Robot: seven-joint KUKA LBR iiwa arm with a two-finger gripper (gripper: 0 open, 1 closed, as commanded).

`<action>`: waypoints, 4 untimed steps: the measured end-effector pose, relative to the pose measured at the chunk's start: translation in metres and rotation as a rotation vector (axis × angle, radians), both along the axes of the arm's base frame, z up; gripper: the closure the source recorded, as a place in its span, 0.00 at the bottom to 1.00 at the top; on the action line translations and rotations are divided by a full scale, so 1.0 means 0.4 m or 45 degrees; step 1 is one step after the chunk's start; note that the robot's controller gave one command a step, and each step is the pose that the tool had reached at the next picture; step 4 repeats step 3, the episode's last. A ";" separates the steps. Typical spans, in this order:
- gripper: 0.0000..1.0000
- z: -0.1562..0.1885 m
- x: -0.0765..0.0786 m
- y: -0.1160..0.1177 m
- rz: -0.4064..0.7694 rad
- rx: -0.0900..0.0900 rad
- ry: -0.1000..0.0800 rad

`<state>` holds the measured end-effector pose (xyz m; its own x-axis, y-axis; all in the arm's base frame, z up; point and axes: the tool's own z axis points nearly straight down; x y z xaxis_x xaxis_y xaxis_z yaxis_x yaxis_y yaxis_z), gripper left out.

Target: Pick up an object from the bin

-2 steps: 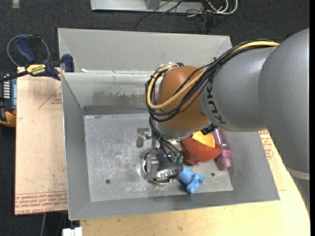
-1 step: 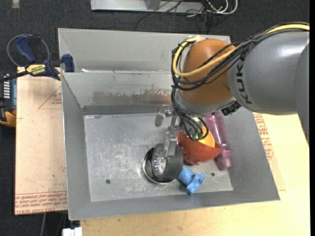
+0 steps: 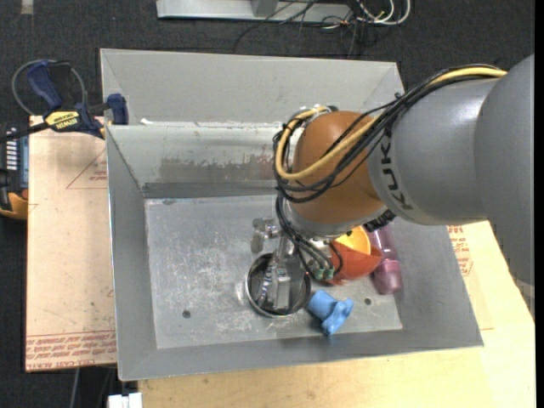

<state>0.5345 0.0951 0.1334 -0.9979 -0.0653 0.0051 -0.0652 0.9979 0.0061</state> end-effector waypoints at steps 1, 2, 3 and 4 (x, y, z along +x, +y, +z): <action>1.00 0.017 0.012 -0.219 -0.064 0.002 -0.028; 1.00 0.018 0.012 -0.219 -0.065 0.002 -0.027; 1.00 0.281 -0.005 -0.231 -0.036 0.002 -0.023; 1.00 0.281 -0.005 -0.231 -0.036 0.002 -0.023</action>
Offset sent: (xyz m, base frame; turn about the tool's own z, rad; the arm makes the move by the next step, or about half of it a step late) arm 0.0000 0.0000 0.0000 0.0000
